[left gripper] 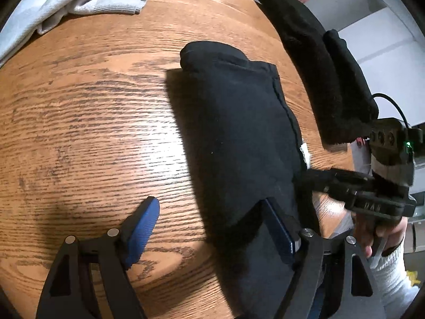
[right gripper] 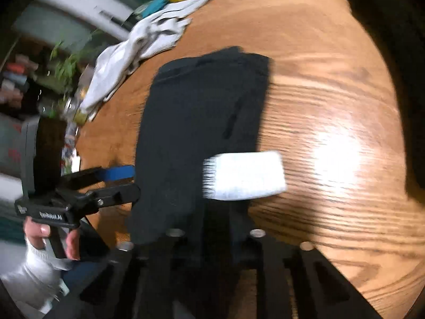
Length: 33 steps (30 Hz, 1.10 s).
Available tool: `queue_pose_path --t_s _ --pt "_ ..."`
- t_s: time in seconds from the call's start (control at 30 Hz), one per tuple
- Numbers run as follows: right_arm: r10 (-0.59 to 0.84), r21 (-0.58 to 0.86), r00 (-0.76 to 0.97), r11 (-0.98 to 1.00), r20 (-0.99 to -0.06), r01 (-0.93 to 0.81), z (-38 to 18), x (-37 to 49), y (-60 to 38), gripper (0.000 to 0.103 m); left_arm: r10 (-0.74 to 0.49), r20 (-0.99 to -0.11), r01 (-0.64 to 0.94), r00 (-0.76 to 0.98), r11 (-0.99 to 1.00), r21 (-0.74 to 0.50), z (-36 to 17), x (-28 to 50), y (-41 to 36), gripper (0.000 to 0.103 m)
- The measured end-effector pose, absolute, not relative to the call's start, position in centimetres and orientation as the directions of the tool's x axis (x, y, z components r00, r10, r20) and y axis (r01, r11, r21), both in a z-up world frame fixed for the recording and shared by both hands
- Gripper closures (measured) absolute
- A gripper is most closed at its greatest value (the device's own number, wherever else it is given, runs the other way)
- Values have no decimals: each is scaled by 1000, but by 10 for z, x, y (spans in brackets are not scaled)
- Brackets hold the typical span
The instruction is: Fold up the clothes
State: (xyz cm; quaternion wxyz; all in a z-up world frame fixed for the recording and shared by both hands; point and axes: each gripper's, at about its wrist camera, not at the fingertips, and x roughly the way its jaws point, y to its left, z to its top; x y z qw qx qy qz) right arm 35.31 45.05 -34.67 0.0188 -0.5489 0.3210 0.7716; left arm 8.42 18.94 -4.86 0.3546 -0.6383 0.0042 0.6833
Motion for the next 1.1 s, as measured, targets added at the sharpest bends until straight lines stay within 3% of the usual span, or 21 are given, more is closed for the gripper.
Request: queue_pose_path --t_s 0.13,0.17,0.2,0.37,0.4,0.43,0.47,0.63,0.8,0.83,0.87,0.9,1.03,1.1 --pt "-226 425 -444 -801 -867 -421 -338 354 467 49 474 -878 -489 67 -752 -443 -62 74 203 23" --pt "-222 433 -459 -792 -860 -429 -337 351 470 40 473 -879 -490 66 -752 -441 -63 73 205 23" --pt "-222 439 -464 -787 -858 -435 -338 347 473 39 470 -881 -494 65 -751 -437 -62 73 208 23" --pt "-285 501 -491 -772 -823 -391 -343 318 469 41 466 -883 -516 58 -743 -426 -61 70 220 23" --pt "-278 481 -472 -786 -836 -388 -345 314 469 67 472 -880 -510 58 -744 -432 -63 67 221 23" --pt "-270 456 -446 -801 -853 -387 -348 311 471 86 477 -877 -504 57 -745 -438 -64 63 222 23" --pt "-272 454 -438 -802 -857 -389 -350 311 473 94 482 -874 -497 57 -746 -443 -65 59 222 23" --pt "-291 480 -443 -776 -848 -409 -355 317 482 96 531 -847 -428 34 -758 -492 -70 35 217 23" --pt "-320 511 -442 -743 -838 -431 -361 325 492 94 641 -766 -369 57 -699 -612 -75 7 227 23" --pt "-313 503 -441 -751 -841 -427 -359 329 492 94 647 -758 -375 85 -684 -626 -77 7 230 27" --pt "-307 497 -440 -756 -844 -425 -358 330 491 94 637 -764 -375 106 -686 -624 -80 7 232 59" --pt "-303 494 -441 -759 -845 -424 -358 330 490 95 626 -769 -375 127 -688 -622 -82 8 234 78" --pt "-312 504 -444 -753 -840 -423 -359 329 490 93 587 -797 -426 146 -690 -586 -80 10 241 79" --pt "-305 494 -440 -760 -845 -423 -358 329 489 93 590 -795 -427 143 -688 -587 -80 6 242 70"
